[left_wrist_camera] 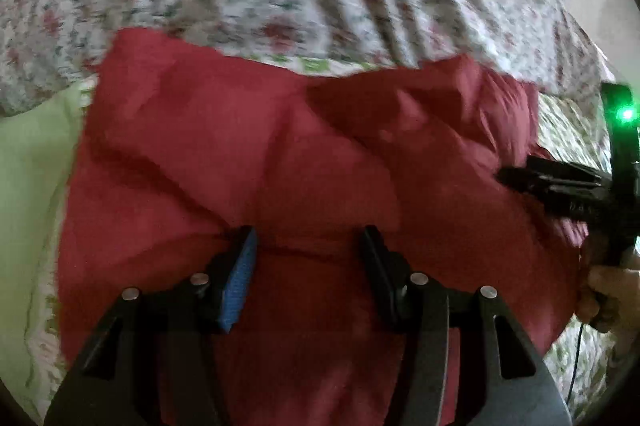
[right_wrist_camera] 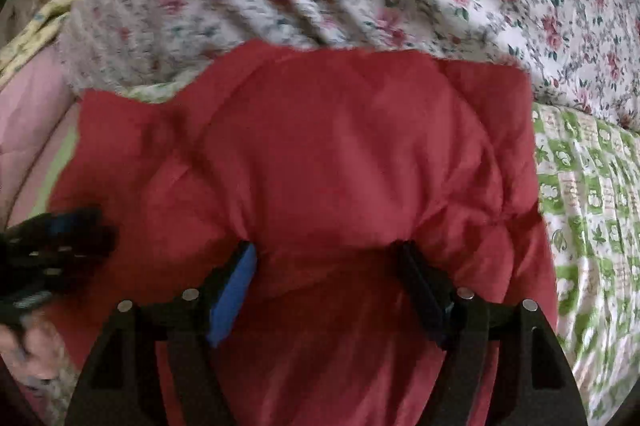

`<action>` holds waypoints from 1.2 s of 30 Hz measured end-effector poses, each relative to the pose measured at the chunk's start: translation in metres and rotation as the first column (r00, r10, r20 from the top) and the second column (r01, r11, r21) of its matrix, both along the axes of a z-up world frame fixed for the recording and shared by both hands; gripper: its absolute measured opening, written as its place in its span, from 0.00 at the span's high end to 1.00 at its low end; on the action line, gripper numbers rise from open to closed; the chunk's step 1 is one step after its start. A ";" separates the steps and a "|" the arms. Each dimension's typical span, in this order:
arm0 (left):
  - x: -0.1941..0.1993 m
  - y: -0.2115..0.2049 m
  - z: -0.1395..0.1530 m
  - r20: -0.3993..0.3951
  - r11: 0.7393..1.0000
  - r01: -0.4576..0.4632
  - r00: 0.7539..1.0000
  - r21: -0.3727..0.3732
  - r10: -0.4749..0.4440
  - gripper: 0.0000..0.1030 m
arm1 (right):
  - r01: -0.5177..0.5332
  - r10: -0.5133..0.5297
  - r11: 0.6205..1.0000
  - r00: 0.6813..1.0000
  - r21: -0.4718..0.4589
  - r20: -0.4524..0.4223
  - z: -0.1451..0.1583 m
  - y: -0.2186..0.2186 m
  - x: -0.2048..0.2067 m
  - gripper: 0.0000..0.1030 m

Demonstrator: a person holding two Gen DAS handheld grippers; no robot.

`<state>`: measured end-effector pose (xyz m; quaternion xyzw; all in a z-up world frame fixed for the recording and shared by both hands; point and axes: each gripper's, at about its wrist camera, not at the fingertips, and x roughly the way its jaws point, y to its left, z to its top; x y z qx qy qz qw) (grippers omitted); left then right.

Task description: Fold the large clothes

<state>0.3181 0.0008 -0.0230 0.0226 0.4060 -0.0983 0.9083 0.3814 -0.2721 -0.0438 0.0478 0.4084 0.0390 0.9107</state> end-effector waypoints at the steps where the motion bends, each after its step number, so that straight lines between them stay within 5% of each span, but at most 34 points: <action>1: 0.005 0.009 0.000 -0.002 1.000 -0.026 1.000 0.004 0.026 0.49 | 0.030 -0.030 0.999 1.000 0.043 -0.011 -0.001 -0.011 0.007 0.27; 6: 0.039 0.056 -0.014 -0.067 0.985 -0.172 0.983 -0.032 0.169 0.49 | 0.124 -0.119 0.984 0.992 0.131 -0.045 -0.009 -0.042 0.025 0.27; 13: 0.063 0.071 -0.025 -0.125 0.975 -0.210 0.972 -0.076 0.200 0.49 | 0.172 -0.165 0.972 0.985 0.163 -0.055 -0.024 -0.054 0.035 0.26; 23: 0.001 0.101 0.005 -0.053 0.956 -0.201 0.979 -0.212 0.195 0.49 | 0.207 -0.200 0.959 0.978 0.195 -0.056 -0.028 -0.063 0.033 0.26; 27: 0.008 0.098 -0.008 -0.082 0.967 -0.206 0.977 -0.151 0.195 0.49 | 0.217 -0.212 0.959 0.976 0.181 -0.051 -0.027 -0.061 0.027 0.26; 36: 0.007 0.105 -0.013 -0.082 0.964 -0.215 0.976 -0.156 0.204 0.48 | 0.153 -0.162 0.967 0.986 0.203 0.031 0.004 -0.060 -0.036 0.24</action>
